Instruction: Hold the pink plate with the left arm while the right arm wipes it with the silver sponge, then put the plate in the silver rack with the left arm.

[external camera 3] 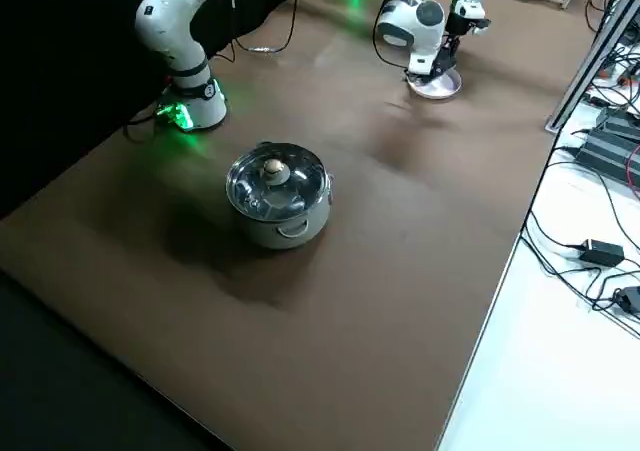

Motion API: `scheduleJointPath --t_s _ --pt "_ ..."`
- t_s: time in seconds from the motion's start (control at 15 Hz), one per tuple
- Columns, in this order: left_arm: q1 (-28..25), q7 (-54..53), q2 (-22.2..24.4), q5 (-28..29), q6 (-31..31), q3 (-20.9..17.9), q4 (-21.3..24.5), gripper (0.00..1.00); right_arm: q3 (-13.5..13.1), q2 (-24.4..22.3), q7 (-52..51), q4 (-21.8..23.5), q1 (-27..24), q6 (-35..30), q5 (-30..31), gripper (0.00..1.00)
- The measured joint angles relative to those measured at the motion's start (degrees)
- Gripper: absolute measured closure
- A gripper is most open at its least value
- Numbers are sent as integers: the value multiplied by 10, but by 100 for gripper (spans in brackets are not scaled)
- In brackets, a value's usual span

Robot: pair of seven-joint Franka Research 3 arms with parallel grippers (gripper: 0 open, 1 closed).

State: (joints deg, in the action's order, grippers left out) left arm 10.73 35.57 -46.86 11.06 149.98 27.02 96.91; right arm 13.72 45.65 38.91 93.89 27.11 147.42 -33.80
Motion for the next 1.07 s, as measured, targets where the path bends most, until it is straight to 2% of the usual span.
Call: scheduleJointPath --t_s 0.33,0.53,0.6,0.67,1.07 --pt "0 0 0 0 0 0 0 97 -8 45 54 -61 20 69 0 96" --pt "0 0 0 0 0 0 0 97 -33 48 71 -73 20 73 -1 96" --pt "0 0 0 0 0 0 0 97 -33 48 71 -73 20 73 -1 96" --pt "0 0 0 0 0 0 0 97 -46 49 73 -77 17 73 -1 96" --pt "0 0 0 0 0 0 0 97 -54 48 70 -78 14 54 7 96"
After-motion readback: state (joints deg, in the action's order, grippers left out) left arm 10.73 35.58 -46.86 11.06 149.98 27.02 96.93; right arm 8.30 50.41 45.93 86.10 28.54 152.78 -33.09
